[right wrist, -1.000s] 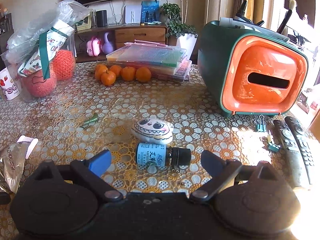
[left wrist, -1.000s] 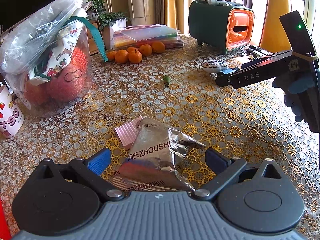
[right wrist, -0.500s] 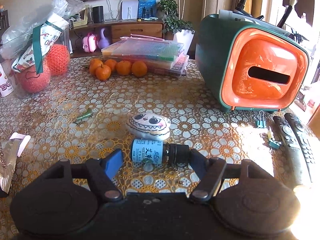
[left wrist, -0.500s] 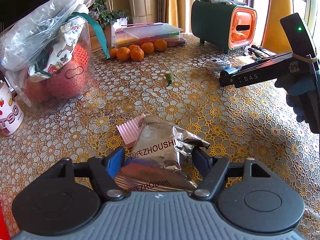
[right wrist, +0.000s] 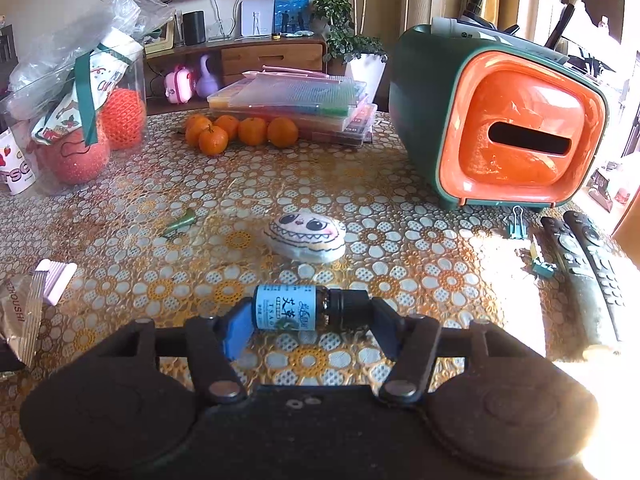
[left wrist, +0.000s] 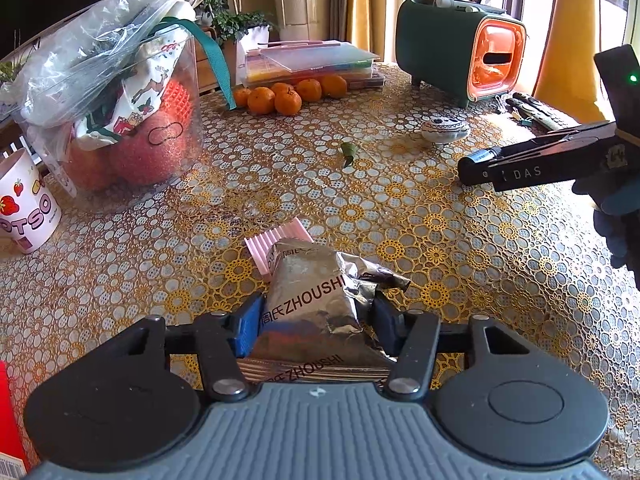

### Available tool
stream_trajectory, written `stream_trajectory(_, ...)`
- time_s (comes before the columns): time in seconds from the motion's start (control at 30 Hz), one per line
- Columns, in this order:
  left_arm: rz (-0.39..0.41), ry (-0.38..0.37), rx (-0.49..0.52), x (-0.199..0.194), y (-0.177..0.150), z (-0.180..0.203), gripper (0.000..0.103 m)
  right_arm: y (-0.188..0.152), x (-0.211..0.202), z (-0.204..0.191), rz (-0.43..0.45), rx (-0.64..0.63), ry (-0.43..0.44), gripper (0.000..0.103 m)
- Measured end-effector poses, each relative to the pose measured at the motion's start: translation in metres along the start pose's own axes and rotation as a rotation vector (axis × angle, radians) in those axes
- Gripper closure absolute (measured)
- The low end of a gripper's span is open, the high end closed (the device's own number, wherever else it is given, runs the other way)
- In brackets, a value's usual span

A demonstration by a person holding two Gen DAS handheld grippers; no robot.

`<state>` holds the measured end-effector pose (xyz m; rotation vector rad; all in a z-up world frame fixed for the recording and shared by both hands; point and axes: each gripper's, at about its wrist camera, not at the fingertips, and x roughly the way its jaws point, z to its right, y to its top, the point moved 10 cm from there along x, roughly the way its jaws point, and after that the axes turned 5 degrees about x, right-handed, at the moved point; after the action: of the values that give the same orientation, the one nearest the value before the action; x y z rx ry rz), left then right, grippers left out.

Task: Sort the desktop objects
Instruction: 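Carry the silver packet and blue-labelled bottle with both tools over the red box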

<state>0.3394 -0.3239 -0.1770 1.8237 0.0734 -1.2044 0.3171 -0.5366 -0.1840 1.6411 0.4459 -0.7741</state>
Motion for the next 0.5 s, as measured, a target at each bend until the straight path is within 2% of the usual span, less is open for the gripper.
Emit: stream_trajectory(0.5, -0.002, -0.002, -0.097, -0.055, -0.027, -0.004, 0.049, -0.037, -0.071, -0.065, -0.029, -0.084, 0.126, 0.042)
